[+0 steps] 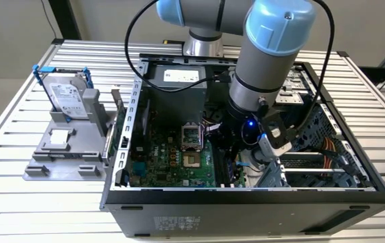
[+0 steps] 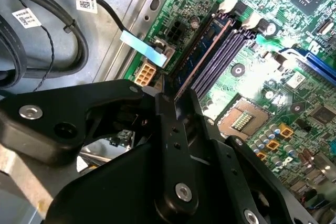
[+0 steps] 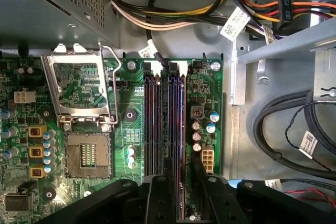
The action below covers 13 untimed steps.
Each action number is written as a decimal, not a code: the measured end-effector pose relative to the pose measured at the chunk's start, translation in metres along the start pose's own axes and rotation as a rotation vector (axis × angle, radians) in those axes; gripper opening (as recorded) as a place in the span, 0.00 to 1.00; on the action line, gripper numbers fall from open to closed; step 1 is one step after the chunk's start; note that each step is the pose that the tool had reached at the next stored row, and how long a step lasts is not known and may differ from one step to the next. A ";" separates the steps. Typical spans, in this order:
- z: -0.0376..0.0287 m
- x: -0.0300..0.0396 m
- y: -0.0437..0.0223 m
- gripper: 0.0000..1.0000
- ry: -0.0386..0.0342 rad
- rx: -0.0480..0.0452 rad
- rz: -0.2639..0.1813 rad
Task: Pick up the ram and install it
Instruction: 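Insert the ram into the slot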
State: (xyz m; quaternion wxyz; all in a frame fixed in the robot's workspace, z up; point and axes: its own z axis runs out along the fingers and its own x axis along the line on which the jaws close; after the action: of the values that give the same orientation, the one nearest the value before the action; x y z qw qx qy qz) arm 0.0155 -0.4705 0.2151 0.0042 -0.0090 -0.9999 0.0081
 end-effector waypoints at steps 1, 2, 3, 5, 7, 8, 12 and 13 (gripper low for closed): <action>-0.0020 0.0000 0.0000 1.00 0.0008 -0.0002 0.000; -0.0052 0.0001 -0.0001 1.00 0.0019 -0.0003 0.000; -0.0088 0.0001 -0.0001 1.00 0.0030 -0.0004 0.000; -0.0173 0.0001 -0.0002 1.00 0.0046 -0.0003 0.000; -0.0239 0.0002 -0.0004 1.00 0.0054 -0.0002 0.000; -0.0262 0.0002 -0.0004 1.00 0.0055 -0.0003 0.000; -0.0343 0.0003 -0.0006 1.00 0.0057 0.0000 0.000; -0.0344 0.0003 -0.0007 1.00 0.0056 -0.0008 0.000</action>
State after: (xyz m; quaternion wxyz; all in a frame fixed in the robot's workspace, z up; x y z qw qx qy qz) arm 0.0155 -0.4706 0.2495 0.0070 -0.0090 -0.9999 0.0077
